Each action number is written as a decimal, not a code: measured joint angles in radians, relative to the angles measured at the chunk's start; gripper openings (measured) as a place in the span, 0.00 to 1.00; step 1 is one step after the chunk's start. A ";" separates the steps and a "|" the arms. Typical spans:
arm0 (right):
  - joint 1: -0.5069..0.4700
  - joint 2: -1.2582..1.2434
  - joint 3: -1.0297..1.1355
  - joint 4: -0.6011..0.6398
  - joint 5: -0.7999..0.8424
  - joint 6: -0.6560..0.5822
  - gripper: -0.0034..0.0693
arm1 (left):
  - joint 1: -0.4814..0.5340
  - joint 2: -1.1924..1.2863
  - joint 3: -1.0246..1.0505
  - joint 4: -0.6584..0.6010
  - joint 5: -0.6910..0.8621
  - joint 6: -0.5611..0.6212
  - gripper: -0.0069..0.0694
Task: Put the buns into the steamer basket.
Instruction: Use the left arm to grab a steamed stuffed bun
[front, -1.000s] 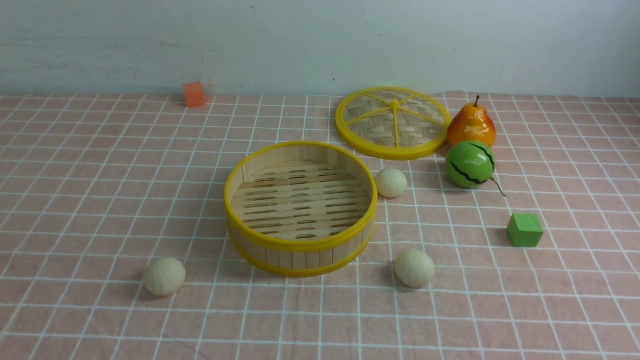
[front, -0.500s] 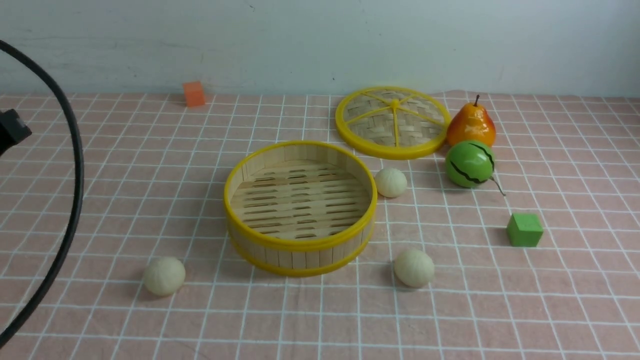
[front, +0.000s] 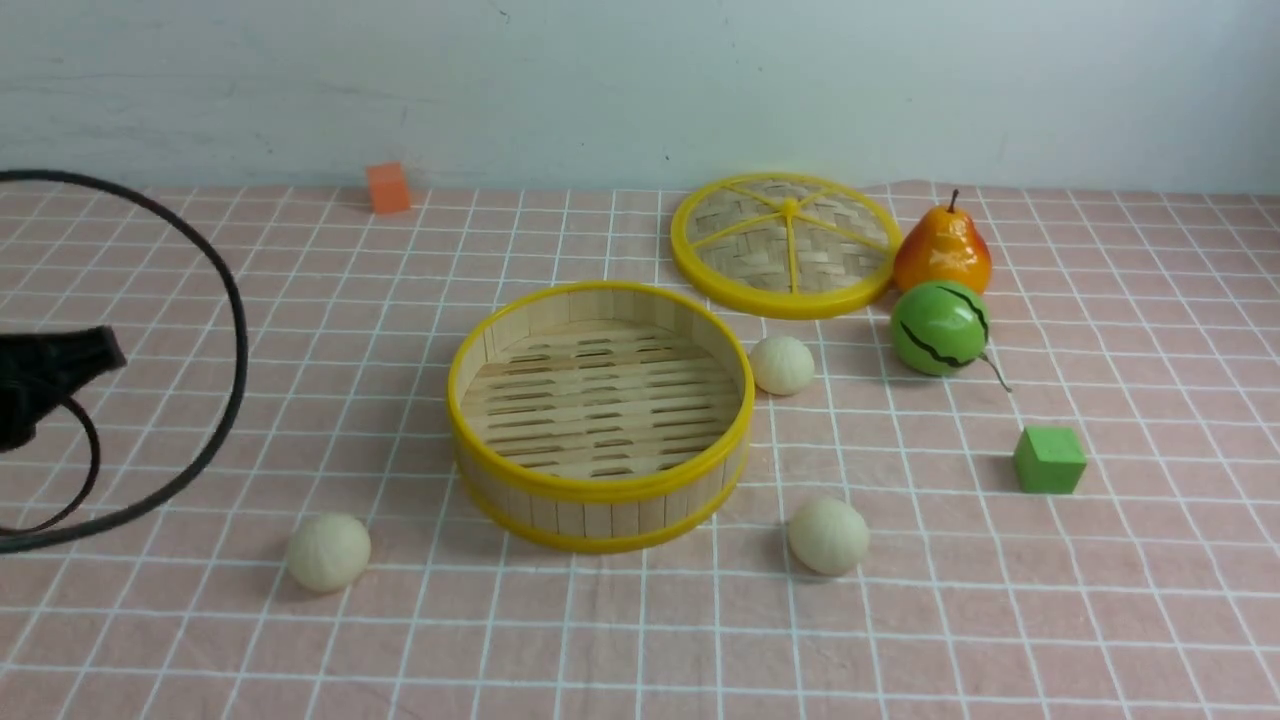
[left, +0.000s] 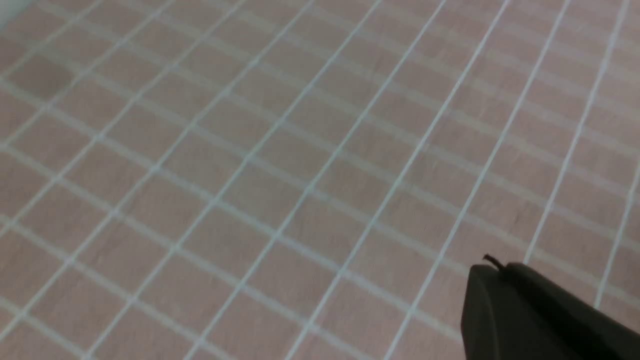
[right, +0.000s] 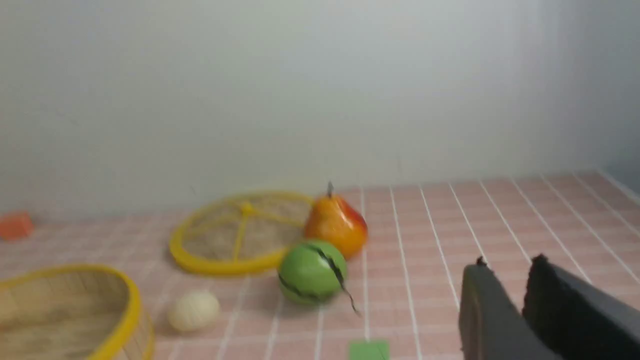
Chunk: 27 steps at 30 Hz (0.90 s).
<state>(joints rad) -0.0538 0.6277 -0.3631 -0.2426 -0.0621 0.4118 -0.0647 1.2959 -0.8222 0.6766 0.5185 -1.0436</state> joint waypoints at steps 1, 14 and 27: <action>0.000 0.024 -0.032 -0.005 0.075 0.000 0.12 | 0.000 0.023 -0.021 -0.125 0.039 0.106 0.07; 0.269 0.546 -0.456 0.102 0.712 -0.234 0.02 | -0.001 0.266 -0.247 -1.019 0.232 1.023 0.08; 0.332 0.670 -0.463 0.204 0.746 -0.310 0.02 | -0.155 0.460 -0.344 -0.550 0.224 0.766 0.62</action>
<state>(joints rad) 0.2784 1.2980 -0.8266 -0.0384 0.6841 0.1019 -0.2196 1.7555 -1.1662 0.1266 0.7424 -0.2776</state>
